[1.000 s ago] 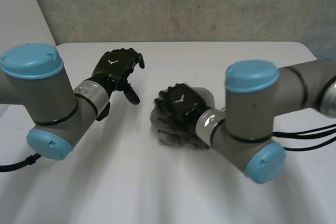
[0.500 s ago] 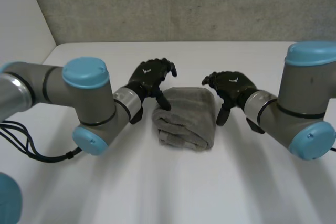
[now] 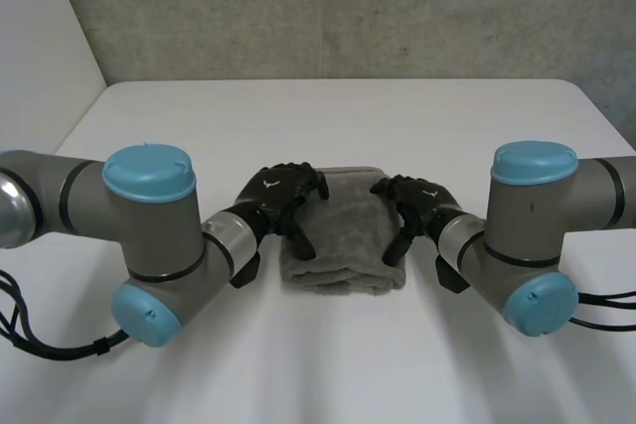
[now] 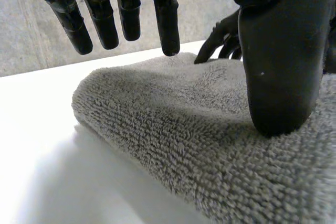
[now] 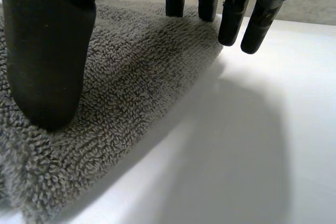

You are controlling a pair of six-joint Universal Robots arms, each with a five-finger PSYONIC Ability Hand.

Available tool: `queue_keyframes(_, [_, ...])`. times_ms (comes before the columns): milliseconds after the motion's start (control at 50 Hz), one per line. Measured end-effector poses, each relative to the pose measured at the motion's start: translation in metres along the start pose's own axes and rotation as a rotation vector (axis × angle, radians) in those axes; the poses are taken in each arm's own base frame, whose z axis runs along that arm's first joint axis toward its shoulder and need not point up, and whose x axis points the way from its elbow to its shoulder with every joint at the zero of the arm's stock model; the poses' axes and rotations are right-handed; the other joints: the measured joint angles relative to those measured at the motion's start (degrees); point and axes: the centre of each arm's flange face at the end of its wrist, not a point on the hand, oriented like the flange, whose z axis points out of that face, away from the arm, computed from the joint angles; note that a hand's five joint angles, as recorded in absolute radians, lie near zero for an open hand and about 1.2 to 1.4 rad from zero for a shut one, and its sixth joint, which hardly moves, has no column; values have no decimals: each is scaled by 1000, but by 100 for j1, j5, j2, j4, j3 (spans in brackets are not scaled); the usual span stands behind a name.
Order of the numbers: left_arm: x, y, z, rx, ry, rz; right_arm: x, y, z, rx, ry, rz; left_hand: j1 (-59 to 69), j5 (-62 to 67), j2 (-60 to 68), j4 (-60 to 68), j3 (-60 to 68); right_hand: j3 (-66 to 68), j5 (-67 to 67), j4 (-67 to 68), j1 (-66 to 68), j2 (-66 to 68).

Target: Fold the towel.

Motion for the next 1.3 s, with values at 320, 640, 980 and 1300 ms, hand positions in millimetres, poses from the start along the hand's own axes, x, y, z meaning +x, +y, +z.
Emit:
queue_keyframes(320, [-4,-54,-9,144,-24,15,-8,-72,-38,132,88,-158,-103,-76,-102,-114,-114,0,0,0,0,0])
queue_keyframes(640, [-27,-159,-66,356,-259,6,25,-176,-103,461,381,-197,-193,-158,-261,-243,-266,-1,0,0,0,0])
queue_keyframes(980, [-23,-165,-80,274,-280,-13,27,-180,-105,423,307,-233,-193,-158,-271,-243,-266,-24,0,0,0,0])
queue_keyframes(1300, [-20,-164,-81,270,-271,-12,20,-179,-102,417,225,-273,-193,-159,-271,-243,-266,-25,0,0,0,0])
